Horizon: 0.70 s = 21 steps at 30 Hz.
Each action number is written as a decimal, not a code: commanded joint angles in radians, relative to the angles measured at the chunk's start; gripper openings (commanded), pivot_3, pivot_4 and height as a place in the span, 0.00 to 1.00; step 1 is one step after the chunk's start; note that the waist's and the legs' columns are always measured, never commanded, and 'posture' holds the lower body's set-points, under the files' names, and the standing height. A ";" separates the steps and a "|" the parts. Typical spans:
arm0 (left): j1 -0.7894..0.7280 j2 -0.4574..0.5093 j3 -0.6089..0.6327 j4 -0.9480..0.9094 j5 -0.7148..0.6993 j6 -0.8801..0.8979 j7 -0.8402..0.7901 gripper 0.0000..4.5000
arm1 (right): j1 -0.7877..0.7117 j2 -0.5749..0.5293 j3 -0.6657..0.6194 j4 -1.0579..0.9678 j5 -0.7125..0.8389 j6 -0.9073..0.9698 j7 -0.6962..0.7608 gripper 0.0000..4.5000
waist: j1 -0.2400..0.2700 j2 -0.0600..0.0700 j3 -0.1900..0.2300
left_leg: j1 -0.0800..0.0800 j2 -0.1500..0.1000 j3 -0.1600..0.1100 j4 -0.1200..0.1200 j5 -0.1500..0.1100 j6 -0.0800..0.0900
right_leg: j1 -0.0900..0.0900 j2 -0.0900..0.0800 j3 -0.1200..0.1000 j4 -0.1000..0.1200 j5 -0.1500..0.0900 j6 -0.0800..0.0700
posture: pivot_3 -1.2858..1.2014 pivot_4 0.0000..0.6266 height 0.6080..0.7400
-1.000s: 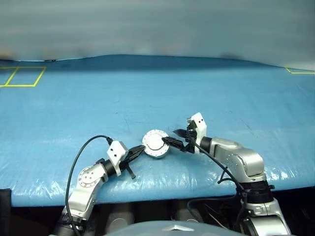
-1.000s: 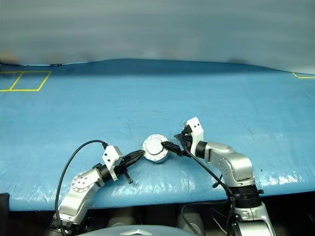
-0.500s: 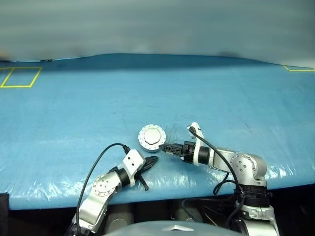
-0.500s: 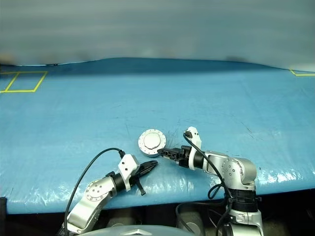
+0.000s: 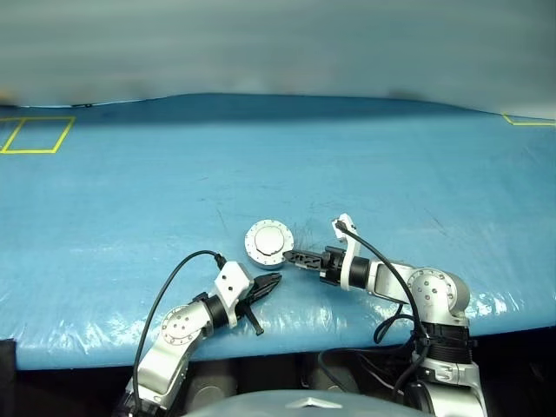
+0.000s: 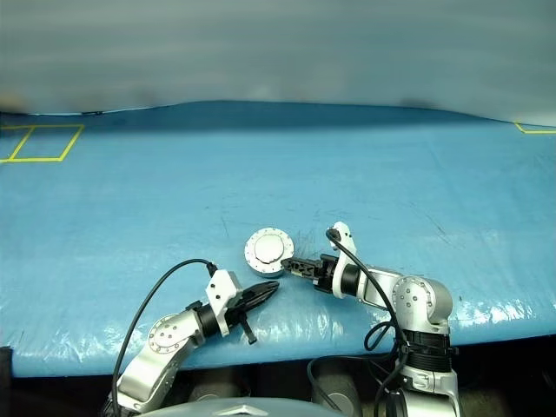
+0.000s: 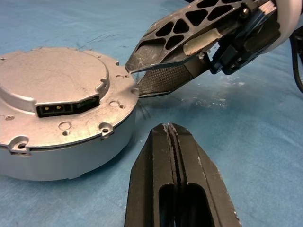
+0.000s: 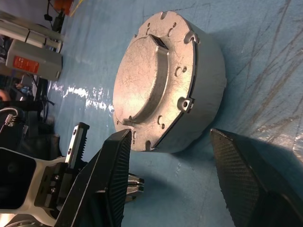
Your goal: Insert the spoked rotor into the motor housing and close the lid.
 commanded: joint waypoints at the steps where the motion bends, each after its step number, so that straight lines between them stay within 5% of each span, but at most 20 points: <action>1: 0.011 0.008 0.001 -0.067 -0.061 -0.003 -0.046 0.00 | -0.012 -0.006 0.009 -0.029 0.002 -0.034 -0.007 0.61 | -0.001 0.000 0.000 | 0.000 0.000 0.000 0.000 0.000 0.000 | 0.000 0.000 0.000 0.000 0.000 0.000 | 0.52 0.24 1.00; 9: 0.017 0.029 0.043 -0.129 -0.117 -0.008 -0.060 0.00 | 0.009 -0.014 0.030 -0.038 0.000 -0.073 -0.013 0.61 | -0.004 0.000 0.001 | 0.000 0.000 0.000 0.001 0.000 0.000 | 0.000 0.000 0.000 0.000 0.000 0.001 | 0.52 0.24 1.00; 14: -0.027 0.108 0.232 0.022 -0.201 -0.110 -0.151 0.00 | 0.024 -0.020 0.053 -0.042 -0.012 -0.105 -0.022 0.61 | -0.007 0.002 0.001 | 0.000 0.001 -0.001 0.002 0.000 0.000 | 0.000 0.003 0.000 0.001 0.000 0.001 | 0.52 0.24 1.00; 21: -0.066 0.079 0.256 0.131 -0.122 -0.191 -0.113 0.00 | 0.056 -0.033 0.086 -0.083 -0.014 -0.149 -0.012 0.61 | -0.004 0.001 0.002 | -0.001 -0.002 -0.001 0.002 0.000 0.000 | 0.002 0.001 0.001 0.000 0.001 0.000 | 0.52 0.24 1.00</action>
